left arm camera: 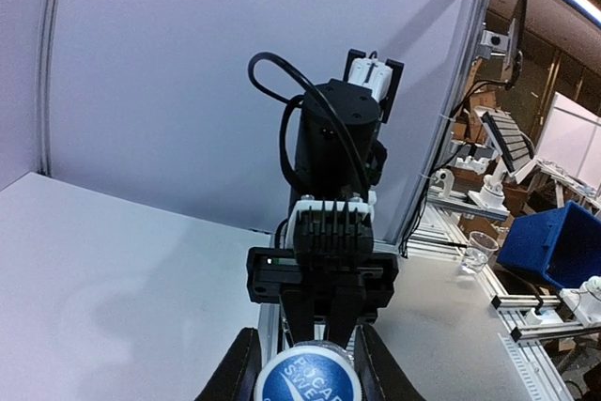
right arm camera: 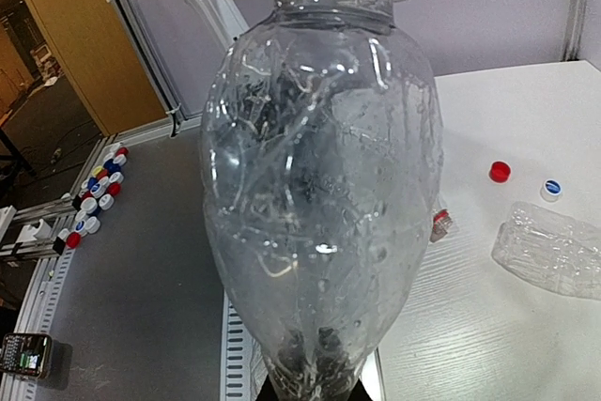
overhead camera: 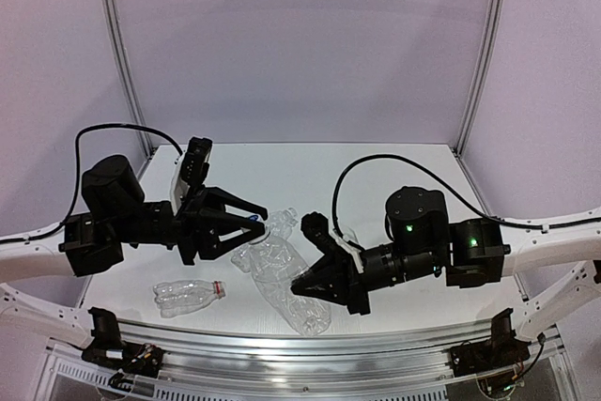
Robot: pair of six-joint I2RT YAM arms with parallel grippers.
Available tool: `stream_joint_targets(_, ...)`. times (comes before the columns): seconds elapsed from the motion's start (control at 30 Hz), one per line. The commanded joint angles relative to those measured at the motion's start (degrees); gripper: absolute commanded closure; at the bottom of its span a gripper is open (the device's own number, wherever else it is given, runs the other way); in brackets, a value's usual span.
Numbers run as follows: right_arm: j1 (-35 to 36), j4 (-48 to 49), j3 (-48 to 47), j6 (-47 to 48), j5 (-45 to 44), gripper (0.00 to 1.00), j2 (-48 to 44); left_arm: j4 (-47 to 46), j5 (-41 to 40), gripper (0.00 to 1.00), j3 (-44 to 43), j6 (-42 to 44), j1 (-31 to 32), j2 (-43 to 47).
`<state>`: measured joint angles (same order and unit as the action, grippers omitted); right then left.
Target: Unscrew the bottle caps
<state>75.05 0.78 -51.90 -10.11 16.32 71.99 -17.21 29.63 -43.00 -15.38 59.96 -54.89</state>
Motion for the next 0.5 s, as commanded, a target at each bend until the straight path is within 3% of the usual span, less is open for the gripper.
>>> stream_joint_targets(0.0, -0.2, -3.1, -1.9, -0.6, -8.3, 1.00, -0.1, 3.9, -7.1, 0.81, -3.4, 0.7, 1.6, -1.6)
stream_joint_targets(0.2, -0.2, -9.0, -5.0, -4.7, -30.3, 1.00, 3.2, 10.6, -39.0, 0.81, -9.4, -7.5, 8.1, -8.9)
stream_joint_targets(0.47, -0.1, -10.8, -6.5, -5.6, -35.1, 1.00, 5.3, 11.2, -45.5, 0.77, -12.7, -17.2, 9.4, -17.4)
